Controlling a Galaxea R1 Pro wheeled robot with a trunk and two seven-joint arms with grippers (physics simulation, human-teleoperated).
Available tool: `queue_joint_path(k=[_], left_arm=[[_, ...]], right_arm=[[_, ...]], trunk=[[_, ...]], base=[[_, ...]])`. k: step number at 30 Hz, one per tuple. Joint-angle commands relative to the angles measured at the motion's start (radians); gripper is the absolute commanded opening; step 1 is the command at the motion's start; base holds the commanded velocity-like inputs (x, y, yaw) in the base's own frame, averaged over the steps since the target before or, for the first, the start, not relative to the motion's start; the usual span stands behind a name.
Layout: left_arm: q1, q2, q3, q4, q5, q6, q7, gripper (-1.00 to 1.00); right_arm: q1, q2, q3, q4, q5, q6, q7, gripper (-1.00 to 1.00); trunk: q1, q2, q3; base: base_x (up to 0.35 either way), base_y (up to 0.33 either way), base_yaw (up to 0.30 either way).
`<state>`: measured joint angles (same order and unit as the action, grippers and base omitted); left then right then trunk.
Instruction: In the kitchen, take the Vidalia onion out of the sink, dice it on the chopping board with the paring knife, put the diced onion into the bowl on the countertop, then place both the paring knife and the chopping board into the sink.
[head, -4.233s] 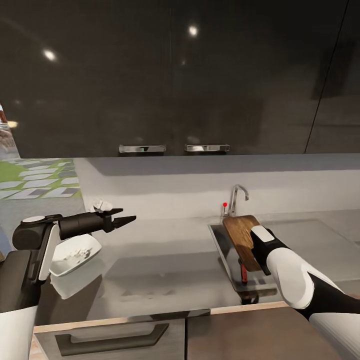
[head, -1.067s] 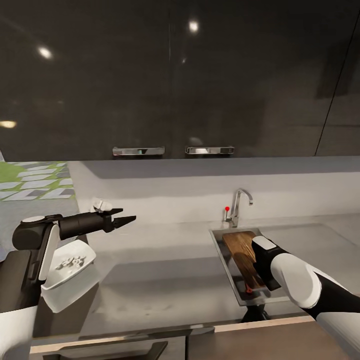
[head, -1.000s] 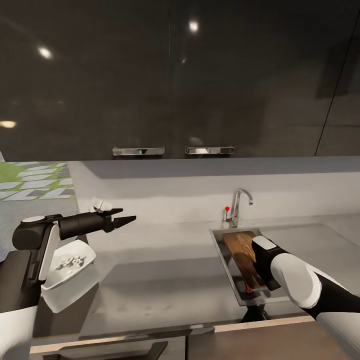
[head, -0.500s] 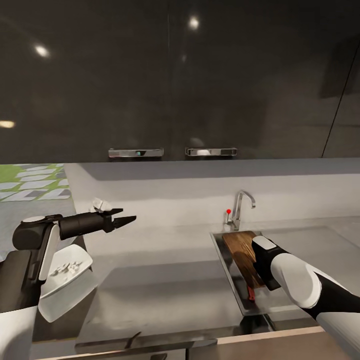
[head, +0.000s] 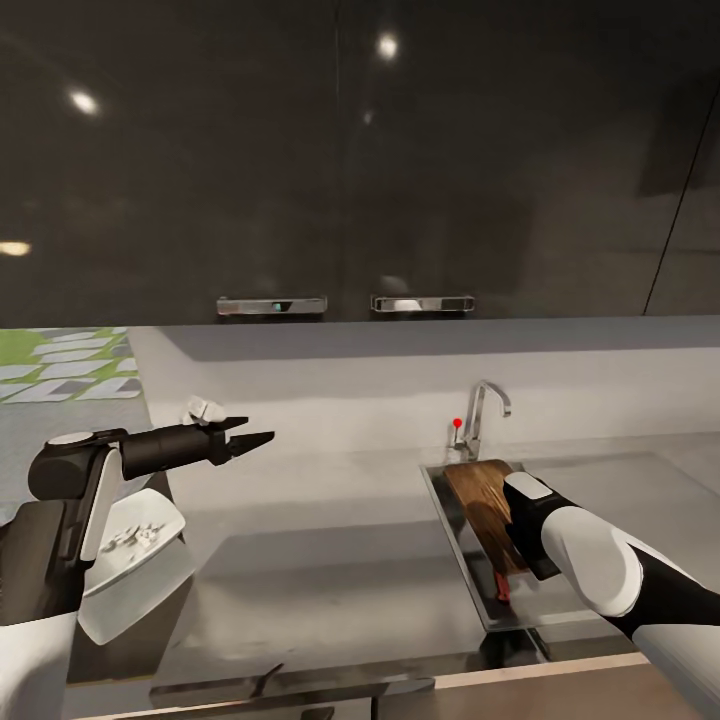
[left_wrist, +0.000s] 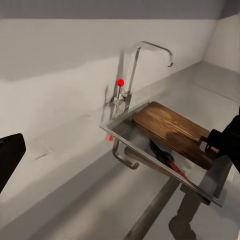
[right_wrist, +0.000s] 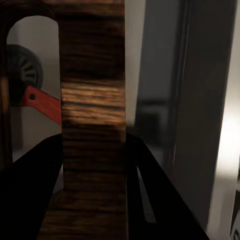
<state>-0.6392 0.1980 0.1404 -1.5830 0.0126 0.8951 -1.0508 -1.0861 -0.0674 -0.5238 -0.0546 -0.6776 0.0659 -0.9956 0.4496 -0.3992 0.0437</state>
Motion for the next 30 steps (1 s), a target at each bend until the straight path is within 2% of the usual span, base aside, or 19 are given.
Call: queue_joint_path(k=[1,30], left_arm=[[0.0,0.0,0.001,0.0,0.001,0.008,-0.003,1.0],[0.0,0.0,0.001,0.0,0.001,0.008,-0.003,1.0]], right_arm=[[0.0,0.0,0.008,-0.001,-0.007,0.007,-0.003,-1.0],[0.0,0.0,0.007,-0.001,-0.007,0.008,-0.001,-1.0]], trunk=[[0.0,-0.001,-0.001],[0.0,-0.001,-0.028]], base=[[0.0,0.0,0.0],[0.015,-0.015,0.0]])
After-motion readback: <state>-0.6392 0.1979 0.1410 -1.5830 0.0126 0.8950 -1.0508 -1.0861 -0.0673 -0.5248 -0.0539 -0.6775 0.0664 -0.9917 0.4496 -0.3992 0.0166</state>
